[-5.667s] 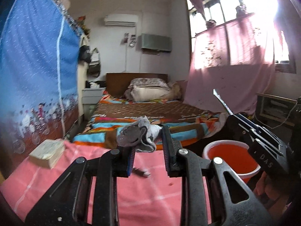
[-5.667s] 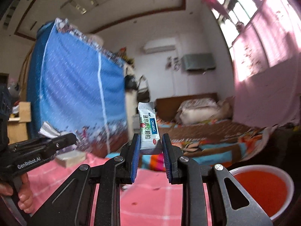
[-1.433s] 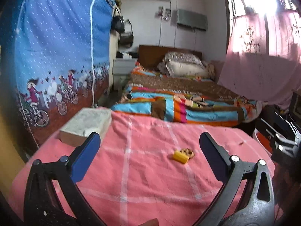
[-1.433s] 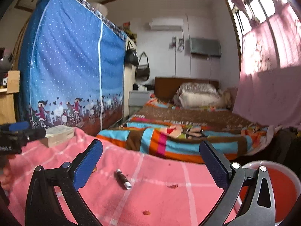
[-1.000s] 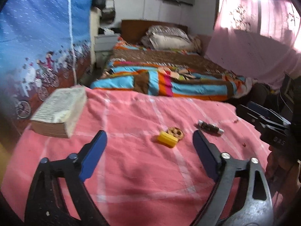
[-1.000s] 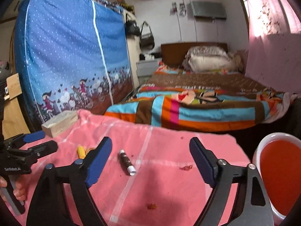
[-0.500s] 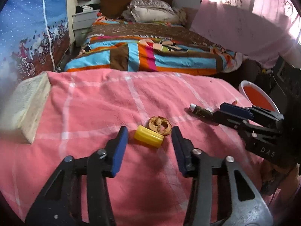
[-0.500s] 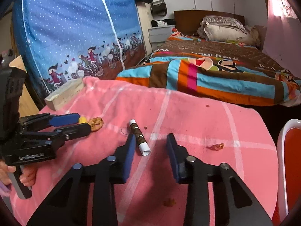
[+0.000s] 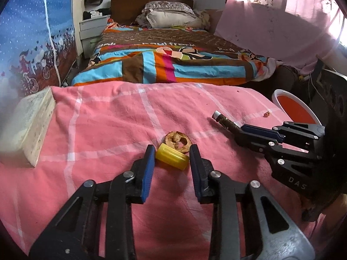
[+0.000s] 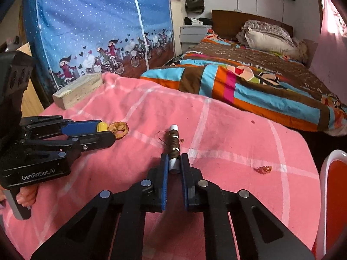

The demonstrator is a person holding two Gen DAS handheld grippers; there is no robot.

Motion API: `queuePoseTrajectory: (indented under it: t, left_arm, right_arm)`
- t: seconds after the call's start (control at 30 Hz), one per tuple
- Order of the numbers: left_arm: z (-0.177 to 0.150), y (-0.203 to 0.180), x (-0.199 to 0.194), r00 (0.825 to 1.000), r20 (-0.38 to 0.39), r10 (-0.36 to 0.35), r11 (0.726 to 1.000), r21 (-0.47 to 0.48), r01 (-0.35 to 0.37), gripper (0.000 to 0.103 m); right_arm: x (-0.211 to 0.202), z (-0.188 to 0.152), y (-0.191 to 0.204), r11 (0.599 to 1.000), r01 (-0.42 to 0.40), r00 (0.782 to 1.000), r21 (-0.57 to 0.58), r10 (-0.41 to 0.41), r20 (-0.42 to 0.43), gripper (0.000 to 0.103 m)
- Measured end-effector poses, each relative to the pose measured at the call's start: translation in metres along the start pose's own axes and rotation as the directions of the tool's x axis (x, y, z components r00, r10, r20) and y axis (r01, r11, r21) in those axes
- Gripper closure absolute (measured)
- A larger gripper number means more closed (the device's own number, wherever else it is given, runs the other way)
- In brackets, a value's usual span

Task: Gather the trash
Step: 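Grasp the yellow cap with the left gripper while the right gripper grasps the brown tube, then carry the yellow cap and brown tube over the red bucket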

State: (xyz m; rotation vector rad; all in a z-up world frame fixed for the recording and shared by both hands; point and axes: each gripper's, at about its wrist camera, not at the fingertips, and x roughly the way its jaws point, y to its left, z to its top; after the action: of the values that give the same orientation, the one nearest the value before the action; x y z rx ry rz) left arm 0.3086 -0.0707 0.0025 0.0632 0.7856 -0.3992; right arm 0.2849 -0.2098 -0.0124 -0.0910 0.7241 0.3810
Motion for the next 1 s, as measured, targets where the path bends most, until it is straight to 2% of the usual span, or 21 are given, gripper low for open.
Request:
queuePoseTrajectory:
  t: [0.23,0.37,0.53,0.7,0.87,1.0]
  left_arm:
    - [-0.002,-0.003,-0.023,0.992,0.108,0.066,0.998,0.002,-0.067,0.066]
    - [-0.001,-0.008,-0.036,0.981,0.169,0.094,0.996,-0.009,-0.094,0.066]
    - [0.004,-0.014,-0.050,0.967,0.233,0.100,0.995,-0.030,-0.095,0.066]
    - [0.011,-0.024,-0.065,0.949,0.298,0.100,0.995,-0.036,-0.093,0.066]
    - [0.016,-0.035,-0.082,0.916,0.386,0.107,0.994,-0.052,-0.094,0.066]
    - [0.022,-0.046,-0.092,0.893,0.442,0.084,0.996,-0.055,-0.067,0.066]
  right_arm:
    - [-0.021,-0.001,-0.005,1.000,0.009,0.994,0.022,-0.012,0.110,0.094]
    - [-0.042,-0.003,-0.007,0.999,0.011,0.974,0.034,-0.018,0.225,0.094]
    - [-0.071,-0.008,-0.011,0.998,0.023,0.927,0.067,-0.046,0.372,0.094]
    - [-0.094,-0.010,-0.014,0.997,0.042,0.882,0.070,-0.070,0.466,0.094]
    - [-0.114,-0.012,-0.020,0.996,0.053,0.850,0.070,-0.081,0.521,0.094]
    - [-0.129,-0.014,-0.030,0.993,0.070,0.820,0.093,-0.110,0.562,0.094]
